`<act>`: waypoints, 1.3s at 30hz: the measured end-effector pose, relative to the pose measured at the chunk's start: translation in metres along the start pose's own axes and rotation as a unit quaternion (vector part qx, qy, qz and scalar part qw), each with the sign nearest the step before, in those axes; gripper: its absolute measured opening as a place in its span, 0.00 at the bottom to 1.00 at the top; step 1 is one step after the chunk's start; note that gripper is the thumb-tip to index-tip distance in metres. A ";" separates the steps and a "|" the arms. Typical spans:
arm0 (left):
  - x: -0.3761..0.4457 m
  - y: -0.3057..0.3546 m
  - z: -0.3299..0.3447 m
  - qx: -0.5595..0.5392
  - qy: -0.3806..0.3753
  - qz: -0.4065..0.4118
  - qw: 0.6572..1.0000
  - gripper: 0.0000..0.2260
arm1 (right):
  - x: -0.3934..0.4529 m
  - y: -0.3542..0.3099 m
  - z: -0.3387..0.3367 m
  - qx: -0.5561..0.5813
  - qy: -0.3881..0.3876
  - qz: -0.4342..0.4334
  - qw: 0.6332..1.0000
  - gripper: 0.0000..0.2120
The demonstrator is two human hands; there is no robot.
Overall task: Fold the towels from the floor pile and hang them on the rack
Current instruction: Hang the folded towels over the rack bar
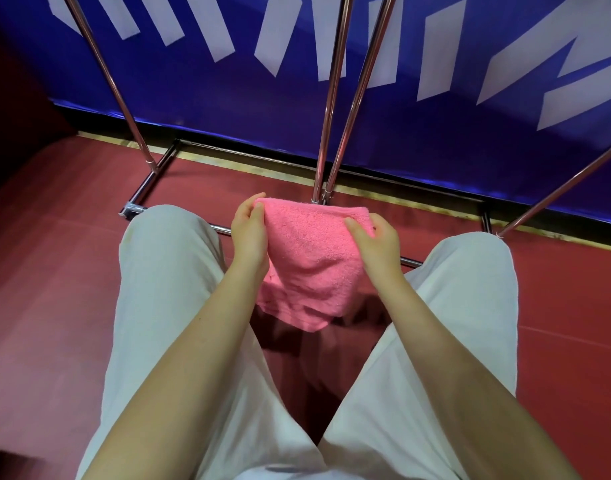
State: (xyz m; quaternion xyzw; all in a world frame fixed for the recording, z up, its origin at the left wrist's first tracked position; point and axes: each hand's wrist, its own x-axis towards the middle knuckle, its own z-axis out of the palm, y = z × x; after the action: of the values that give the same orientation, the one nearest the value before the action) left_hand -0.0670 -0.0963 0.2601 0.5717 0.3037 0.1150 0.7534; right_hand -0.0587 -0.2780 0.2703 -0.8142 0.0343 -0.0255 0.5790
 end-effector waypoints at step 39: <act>-0.044 -0.013 0.033 -0.091 -0.112 -0.053 0.988 0.08 | -0.022 0.006 0.032 -0.078 0.023 -0.136 0.987 0.04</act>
State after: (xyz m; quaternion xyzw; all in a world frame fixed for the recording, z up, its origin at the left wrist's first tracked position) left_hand -0.0846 -0.1494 0.2677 0.4936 0.2350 0.0371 0.8365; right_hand -0.0779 -0.2483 0.2547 -0.8534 -0.0613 -0.1203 0.5035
